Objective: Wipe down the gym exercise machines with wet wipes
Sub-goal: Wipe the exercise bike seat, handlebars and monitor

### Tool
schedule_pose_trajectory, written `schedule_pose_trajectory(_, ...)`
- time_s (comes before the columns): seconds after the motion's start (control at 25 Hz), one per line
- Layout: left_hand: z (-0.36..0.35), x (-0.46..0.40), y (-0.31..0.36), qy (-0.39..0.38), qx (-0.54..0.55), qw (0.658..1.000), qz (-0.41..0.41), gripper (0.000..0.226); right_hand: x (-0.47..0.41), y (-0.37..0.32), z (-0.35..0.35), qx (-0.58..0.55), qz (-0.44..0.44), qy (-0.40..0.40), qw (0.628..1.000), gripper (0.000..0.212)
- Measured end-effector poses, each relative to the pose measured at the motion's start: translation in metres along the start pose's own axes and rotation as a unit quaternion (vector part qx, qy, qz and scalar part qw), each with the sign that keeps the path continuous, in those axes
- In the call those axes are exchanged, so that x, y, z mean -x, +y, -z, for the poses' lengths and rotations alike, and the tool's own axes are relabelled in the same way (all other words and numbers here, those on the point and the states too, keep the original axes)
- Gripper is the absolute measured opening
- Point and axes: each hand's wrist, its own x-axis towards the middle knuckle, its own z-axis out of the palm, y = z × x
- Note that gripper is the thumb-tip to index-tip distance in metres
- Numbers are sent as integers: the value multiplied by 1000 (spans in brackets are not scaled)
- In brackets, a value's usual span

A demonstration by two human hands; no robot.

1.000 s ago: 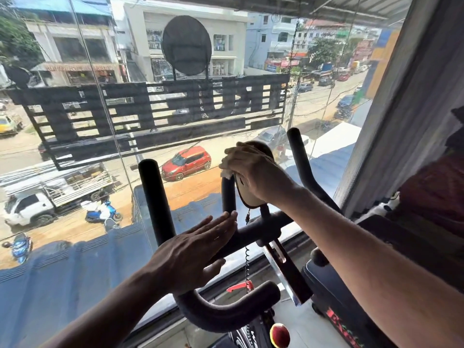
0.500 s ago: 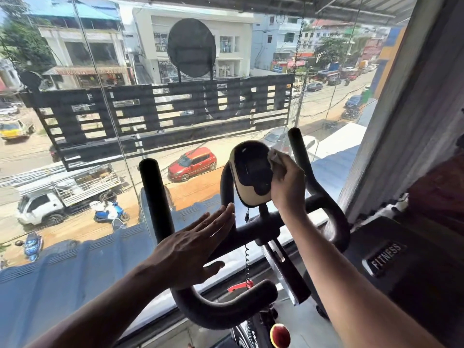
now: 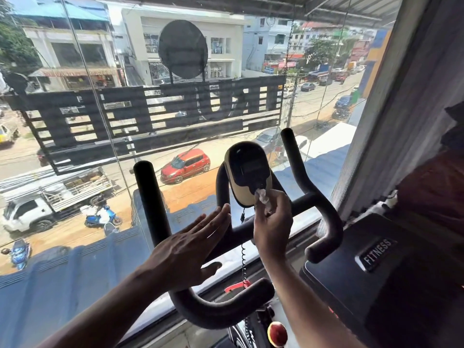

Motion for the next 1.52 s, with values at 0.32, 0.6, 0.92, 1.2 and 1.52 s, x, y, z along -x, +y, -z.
schedule_pose_trajectory(0.32, -9, -3, -3, 17, -11, 1000, -18, 106, -4, 0, 15, 115, 184, -174, 960, 12)
schedule_pose_trajectory(0.6, -15, -3, -9, 20, 15, 999, -29, 109, -37, -5, 38, 159, 74, -120, 977, 11)
schedule_pose_trajectory(0.92, -17, -12, 6, 112, 109, 988, -4, 79, 10, -40, 112, 153, 30, -80, 984, 21)
schedule_pose_trajectory(1.2, -3, -52, 108, 119, 224, 966, -43, 73, 14, -61, 207, 209, -13, -48, 977, 11)
schedule_pose_trajectory(1.52, -28, -111, 292, -5, 325, 925, -197, 70, 89, -88, 419, 359, -86, 135, 920, 11)
